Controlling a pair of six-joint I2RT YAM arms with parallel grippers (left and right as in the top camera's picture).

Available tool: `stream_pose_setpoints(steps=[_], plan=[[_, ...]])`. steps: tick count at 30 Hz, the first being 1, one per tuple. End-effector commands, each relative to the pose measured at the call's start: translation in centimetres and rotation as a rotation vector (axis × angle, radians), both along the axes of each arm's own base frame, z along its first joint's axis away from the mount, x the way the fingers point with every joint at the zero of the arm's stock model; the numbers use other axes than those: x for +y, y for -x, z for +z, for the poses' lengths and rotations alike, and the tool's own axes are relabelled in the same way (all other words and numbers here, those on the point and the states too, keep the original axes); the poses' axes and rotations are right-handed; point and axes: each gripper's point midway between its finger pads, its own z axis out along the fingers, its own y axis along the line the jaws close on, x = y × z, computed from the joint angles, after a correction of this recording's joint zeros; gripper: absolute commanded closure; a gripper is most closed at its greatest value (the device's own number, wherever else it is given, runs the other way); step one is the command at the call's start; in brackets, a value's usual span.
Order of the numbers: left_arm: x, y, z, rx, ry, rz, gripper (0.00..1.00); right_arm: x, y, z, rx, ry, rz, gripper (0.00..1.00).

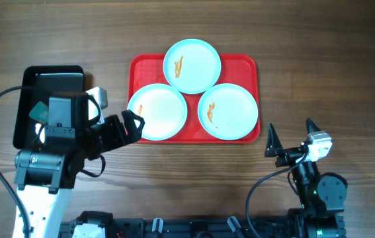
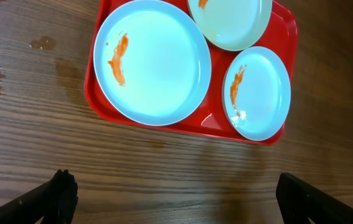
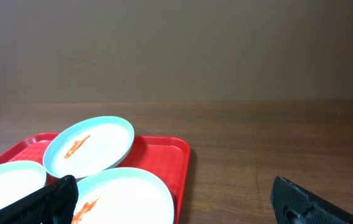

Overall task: Clean dirty plates on tray and stack at the side
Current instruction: 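Raise the left gripper and move it over the black tray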

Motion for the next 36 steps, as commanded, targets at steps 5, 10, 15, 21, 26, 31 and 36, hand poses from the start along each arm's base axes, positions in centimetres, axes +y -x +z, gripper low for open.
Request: stream_pose_setpoints(steps=[5,10,15,21,26,31,36], plan=[[0.0,-0.2,0.4,-0.017,-0.019,-0.016,0.0,-0.4,-0.1,-0.4,-0.005,0.015,-0.022,0.0],[0.0,-0.2,0.4,-0.017,-0.019,-0.016,0.0,-0.4,-0.1,-0.4,-0.005,0.015,-0.022,0.0],[-1.2,0.1,0.7,-0.009,0.044,-0.055,0.0,-0.4,-0.1,-0.4,-0.005,0.015,-0.022,0.0],[-2.0,0.4,1.0,-0.003,0.089,-0.083,0.0,-0.4,-0.1,-0.4,-0.005,0.015,-0.022,0.0],[-2.0,0.4,1.0,-0.003,0.089,-0.083,0.0,-0.4,-0.1,-0.4,-0.005,0.015,-0.022,0.0],[-2.0,0.5,0.9,0.0,0.088,-0.083,0.0,-0.4,-0.1,-0.4,-0.005,0.015,-0.022,0.0],[-1.3,0.1,0.7,-0.01,0.053,-0.06,0.0,-0.4,-0.1,-0.4,-0.005,0.015,-0.022,0.0]])
